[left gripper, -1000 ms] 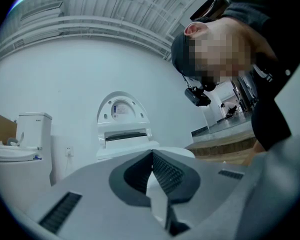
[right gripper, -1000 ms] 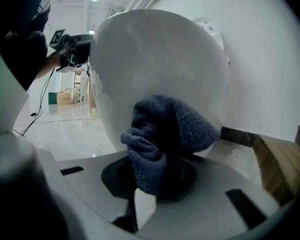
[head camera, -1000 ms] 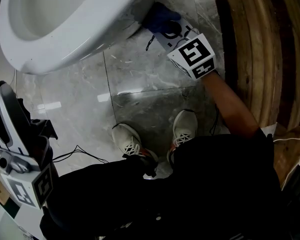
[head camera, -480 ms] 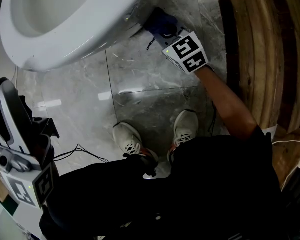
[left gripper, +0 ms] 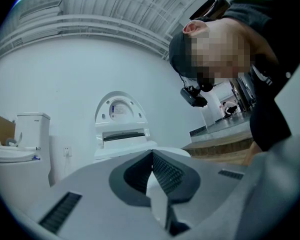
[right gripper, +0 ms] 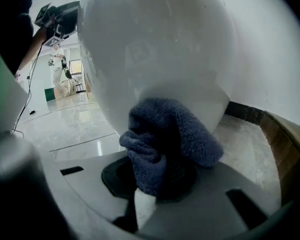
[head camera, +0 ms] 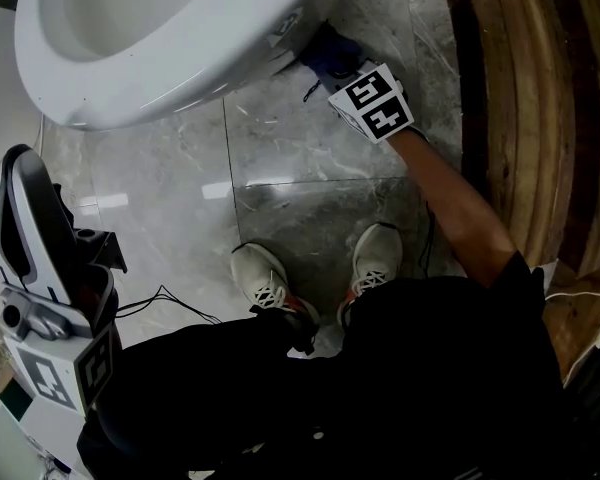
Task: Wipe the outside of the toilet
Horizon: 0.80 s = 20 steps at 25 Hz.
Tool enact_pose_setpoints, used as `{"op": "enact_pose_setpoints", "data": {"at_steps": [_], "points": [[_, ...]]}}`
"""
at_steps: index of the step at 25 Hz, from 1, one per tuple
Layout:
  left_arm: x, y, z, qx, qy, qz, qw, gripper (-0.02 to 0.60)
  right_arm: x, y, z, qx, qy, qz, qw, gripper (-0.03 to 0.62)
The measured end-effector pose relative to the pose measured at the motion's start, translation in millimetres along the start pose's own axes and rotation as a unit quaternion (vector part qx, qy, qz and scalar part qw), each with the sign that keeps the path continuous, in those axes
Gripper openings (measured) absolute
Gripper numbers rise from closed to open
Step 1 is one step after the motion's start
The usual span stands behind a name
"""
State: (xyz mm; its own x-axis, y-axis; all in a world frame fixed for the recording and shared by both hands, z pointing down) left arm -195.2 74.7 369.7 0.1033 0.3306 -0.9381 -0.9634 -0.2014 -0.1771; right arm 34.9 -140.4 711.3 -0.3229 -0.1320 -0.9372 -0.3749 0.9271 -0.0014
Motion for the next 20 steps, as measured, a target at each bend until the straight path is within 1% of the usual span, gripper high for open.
{"op": "enact_pose_setpoints", "data": {"at_steps": [4,7,10,13,17,20], "points": [[5.6,-1.7,5.4,0.006,-0.004,-0.007,1.0000,0.011,0.4,1.1,7.7,-0.011,-0.007,-0.003,1.000,0.041],[8.4,-1.1,7.1,0.010,-0.006,-0.015,0.9998,0.011,2.5,7.6,27.3,-0.024,-0.014,-0.012,1.000,0.041],[9.4,-1.4,5.6,0.008,-0.008,-0.014,0.9998,0.011,19.0,17.5,56.8,-0.039,-0.047,-0.021,0.998,0.040],[9.6,-3.2,3.3,0.004,-0.012,-0.008,0.9999,0.011,49.2,28.5,86.4,-0.048,-0.095,-0.025,0.994,0.040],[8.5,-5.3,0.4,-0.003,-0.015,0.001,0.9999,0.011,104.5,40.1,120.9,-0.027,-0.159,-0.003,0.987,0.040],[7.7,-4.9,1.0,-0.004,-0.017,0.003,0.9998,0.011,140.9,42.8,134.7,-0.013,-0.181,0.000,0.983,0.041]]}}
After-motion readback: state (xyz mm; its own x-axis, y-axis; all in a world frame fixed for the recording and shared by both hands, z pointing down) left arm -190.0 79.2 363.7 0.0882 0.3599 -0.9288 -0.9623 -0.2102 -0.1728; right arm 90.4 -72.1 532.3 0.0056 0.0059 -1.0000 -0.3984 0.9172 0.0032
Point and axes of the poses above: the fingertips, and each gripper's own axes: z backward along the fingers, y to its left, x out of its top, the point moved 9 cm from there along z, backward along the fingers, and after that the axes turned 15 degrees about -y, right-handed, at the moved point
